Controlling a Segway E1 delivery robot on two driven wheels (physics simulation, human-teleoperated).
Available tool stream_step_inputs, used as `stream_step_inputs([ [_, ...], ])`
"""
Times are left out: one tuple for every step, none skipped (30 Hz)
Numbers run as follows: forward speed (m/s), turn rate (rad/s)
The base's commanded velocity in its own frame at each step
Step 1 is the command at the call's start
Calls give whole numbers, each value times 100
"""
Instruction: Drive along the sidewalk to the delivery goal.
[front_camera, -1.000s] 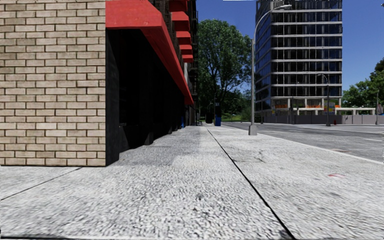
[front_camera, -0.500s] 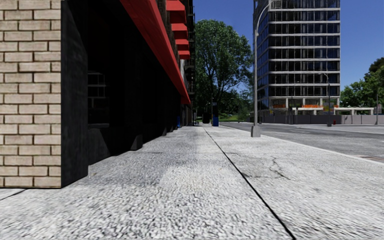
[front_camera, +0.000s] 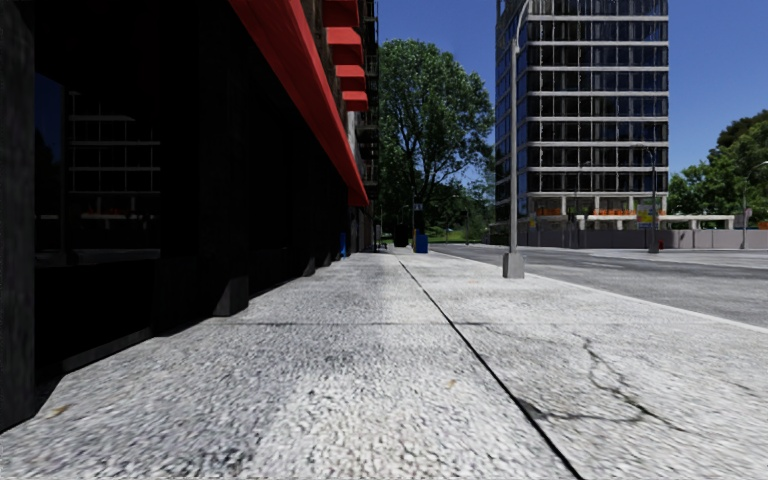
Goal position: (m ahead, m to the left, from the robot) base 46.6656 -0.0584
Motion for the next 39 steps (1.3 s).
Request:
stream_step_inputs([
  [197, 0],
  [197, 0],
  [197, 0],
  [197, 0],
  [197, 0],
  [197, 0],
  [197, 0],
  [197, -42],
  [197, -65],
  [197, -72],
  [197, -74],
  [197, -74],
  [197, -75],
  [197, -1],
  [197, 0],
  [197, 0],
  [197, 0],
  [197, 0],
  [197, 0],
  [197, 0],
  [197, 0],
  [197, 0],
  [197, 0],
  [197, 0],
  [197, 0],
  [197, 0],
  [197, 0],
  [197, 0],
  [197, 0],
  [197, 0],
  [197, 0],
  [197, 0],
  [197, 0],
  [197, 0],
  [197, 0],
  [197, 0],
  [197, 0],
  [197, 0],
  [197, 0],
])
